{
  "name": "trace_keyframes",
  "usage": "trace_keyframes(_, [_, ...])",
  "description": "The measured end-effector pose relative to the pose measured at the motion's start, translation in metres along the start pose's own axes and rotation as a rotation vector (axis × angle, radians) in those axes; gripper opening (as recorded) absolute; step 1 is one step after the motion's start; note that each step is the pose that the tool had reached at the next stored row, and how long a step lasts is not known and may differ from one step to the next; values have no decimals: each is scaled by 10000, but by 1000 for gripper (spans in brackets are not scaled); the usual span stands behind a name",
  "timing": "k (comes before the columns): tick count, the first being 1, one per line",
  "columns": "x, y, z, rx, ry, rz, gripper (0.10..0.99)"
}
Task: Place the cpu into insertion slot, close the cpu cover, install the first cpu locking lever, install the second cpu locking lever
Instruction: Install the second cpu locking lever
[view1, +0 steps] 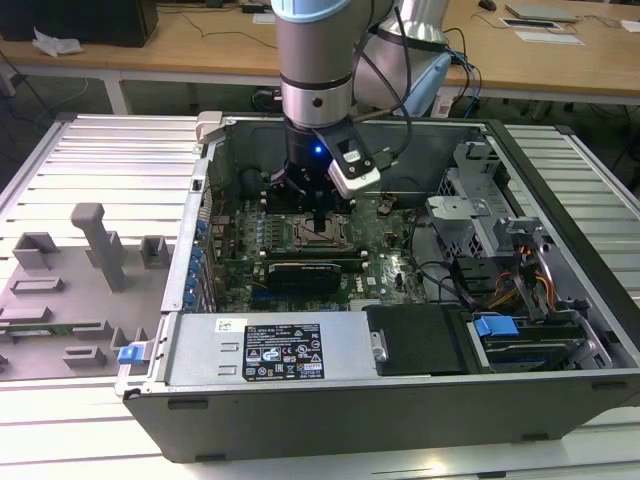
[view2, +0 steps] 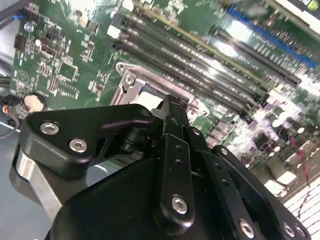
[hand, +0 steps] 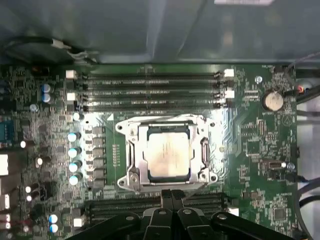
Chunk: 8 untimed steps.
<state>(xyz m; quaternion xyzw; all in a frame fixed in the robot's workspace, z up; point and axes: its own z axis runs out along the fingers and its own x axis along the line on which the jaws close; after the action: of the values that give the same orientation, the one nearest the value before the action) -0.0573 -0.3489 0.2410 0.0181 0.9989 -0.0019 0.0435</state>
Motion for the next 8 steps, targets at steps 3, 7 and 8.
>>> trace_keyframes(3, [-1, -32, 0, -3, -1, 0, 106])
trace_keyframes(7, [-4, -123, 19, -122, 389, 11, 106])
trace_keyframes(8, [-4, -130, 23, -133, 494, 11, 106])
